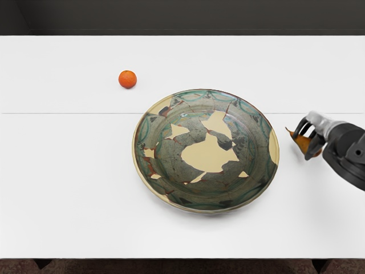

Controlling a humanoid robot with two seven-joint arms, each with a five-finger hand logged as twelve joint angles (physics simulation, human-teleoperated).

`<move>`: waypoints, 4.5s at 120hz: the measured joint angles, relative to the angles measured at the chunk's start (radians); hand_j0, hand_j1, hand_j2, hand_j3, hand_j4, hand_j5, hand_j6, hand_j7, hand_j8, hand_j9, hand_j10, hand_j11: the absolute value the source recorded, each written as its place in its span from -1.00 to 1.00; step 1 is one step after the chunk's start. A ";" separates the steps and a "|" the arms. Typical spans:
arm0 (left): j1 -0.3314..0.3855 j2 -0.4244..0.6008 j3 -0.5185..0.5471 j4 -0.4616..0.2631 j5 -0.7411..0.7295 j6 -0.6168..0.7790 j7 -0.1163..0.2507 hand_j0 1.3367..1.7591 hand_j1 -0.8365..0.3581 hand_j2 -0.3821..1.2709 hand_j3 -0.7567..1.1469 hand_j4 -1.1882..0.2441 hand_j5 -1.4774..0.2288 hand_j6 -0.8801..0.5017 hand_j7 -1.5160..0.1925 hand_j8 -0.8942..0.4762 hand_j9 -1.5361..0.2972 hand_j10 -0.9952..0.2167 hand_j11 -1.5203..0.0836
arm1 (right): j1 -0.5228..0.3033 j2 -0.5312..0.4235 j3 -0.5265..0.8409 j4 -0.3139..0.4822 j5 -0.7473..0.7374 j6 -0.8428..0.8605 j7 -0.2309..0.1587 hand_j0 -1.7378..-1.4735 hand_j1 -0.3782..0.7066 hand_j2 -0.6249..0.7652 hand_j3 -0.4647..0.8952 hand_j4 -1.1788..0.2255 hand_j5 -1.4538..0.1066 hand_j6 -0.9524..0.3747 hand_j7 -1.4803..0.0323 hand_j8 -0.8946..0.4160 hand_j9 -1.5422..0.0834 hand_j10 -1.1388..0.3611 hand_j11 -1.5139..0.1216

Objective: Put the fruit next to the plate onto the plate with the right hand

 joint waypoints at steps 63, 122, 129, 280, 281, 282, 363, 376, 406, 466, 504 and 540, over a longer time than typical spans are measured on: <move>0.010 0.000 -0.004 0.000 -0.003 0.000 0.000 0.52 0.98 -0.54 -0.21 0.66 0.73 0.27 0.77 0.30 0.67 0.64 0.89 | 0.130 -0.012 0.000 0.019 0.078 0.000 0.000 -0.39 0.20 0.27 -0.32 -0.25 -0.31 0.00 -0.21 -0.25 -0.21 -0.24 -0.25; 0.017 0.000 0.000 0.000 -0.003 0.000 0.000 0.52 0.98 -0.54 -0.21 0.66 0.73 0.27 0.77 0.30 0.67 0.64 0.89 | 0.210 0.067 0.005 0.019 0.146 0.000 0.000 -0.39 0.19 0.26 -0.32 -0.25 -0.31 0.00 -0.21 -0.25 -0.21 -0.25 -0.25; 0.017 0.000 0.000 0.000 -0.002 -0.001 0.000 0.52 0.98 -0.54 -0.21 0.66 0.73 0.27 0.77 0.30 0.67 0.64 0.89 | 0.217 0.081 0.006 0.019 0.154 0.000 0.000 -0.39 0.19 0.26 -0.32 -0.25 -0.31 0.00 -0.21 -0.25 -0.21 -0.25 -0.25; 0.017 0.000 0.001 0.002 0.002 0.000 0.000 0.52 0.98 -0.54 -0.21 0.66 0.73 0.27 0.77 0.30 0.67 0.64 0.89 | 0.358 0.360 0.067 0.016 0.357 -0.001 0.000 -0.40 0.27 0.28 -0.32 -0.21 -0.22 -0.16 -0.14 -0.31 -0.13 -0.24 -0.17; 0.017 0.000 0.001 0.002 0.002 0.000 0.000 0.52 0.98 -0.54 -0.21 0.66 0.73 0.27 0.77 0.30 0.67 0.64 0.89 | 0.359 0.361 0.067 0.016 0.357 -0.001 0.000 -0.40 0.27 0.27 -0.32 -0.21 -0.22 -0.16 -0.14 -0.31 -0.13 -0.24 -0.17; 0.017 0.000 0.001 0.002 0.002 0.000 0.000 0.52 0.98 -0.54 -0.21 0.66 0.73 0.27 0.77 0.30 0.67 0.64 0.89 | 0.359 0.362 0.068 0.016 0.358 -0.001 0.000 -0.40 0.27 0.27 -0.32 -0.21 -0.22 -0.16 -0.14 -0.31 -0.13 -0.24 -0.17; 0.017 0.000 0.001 0.002 0.002 0.000 0.000 0.52 0.98 -0.54 -0.20 0.66 0.73 0.27 0.77 0.30 0.67 0.64 0.89 | 0.372 0.421 0.150 0.010 0.430 -0.003 0.001 -0.40 -0.51 -0.01 -0.32 0.37 0.48 0.21 0.57 0.12 0.54 0.25 0.49; 0.018 0.000 0.001 0.002 0.002 0.000 0.000 0.52 0.98 -0.54 -0.20 0.66 0.73 0.27 0.77 0.30 0.67 0.64 0.89 | 0.376 0.423 0.151 0.011 0.438 -0.003 0.001 -0.40 -0.69 -0.05 -0.32 0.49 0.64 0.30 0.73 0.22 0.68 0.36 0.64; 0.018 0.000 0.001 0.002 0.002 0.000 0.000 0.52 0.98 -0.54 -0.20 0.66 0.73 0.27 0.77 0.30 0.67 0.64 0.89 | 0.320 0.396 0.215 0.016 0.441 -0.003 0.001 -0.40 -0.87 -0.08 -0.32 0.62 0.80 0.39 0.89 0.32 0.83 0.47 0.79; 0.018 0.000 0.001 0.002 0.002 0.000 0.000 0.52 0.98 -0.54 -0.20 0.66 0.73 0.27 0.77 0.30 0.67 0.64 0.89 | -0.067 0.255 0.849 0.018 0.443 0.073 0.001 -0.40 -0.94 -0.10 -0.32 0.67 0.86 0.43 0.95 0.36 0.89 0.51 0.85; 0.018 0.000 0.001 0.002 0.002 0.000 0.000 0.52 0.98 -0.54 -0.20 0.66 0.73 0.27 0.77 0.30 0.67 0.64 0.89 | -0.506 0.204 1.250 0.001 0.476 0.607 0.001 -0.40 -0.95 -0.10 -0.32 0.68 0.86 0.43 0.96 0.36 0.90 0.52 0.85; 0.019 0.000 0.001 0.001 0.001 0.000 0.000 0.52 0.98 -0.54 -0.20 0.66 0.73 0.27 0.77 0.30 0.67 0.64 0.89 | -0.716 0.023 1.389 -0.043 0.645 1.054 0.001 -0.40 -0.95 -0.10 -0.32 0.68 0.86 0.44 0.96 0.37 0.90 0.52 0.85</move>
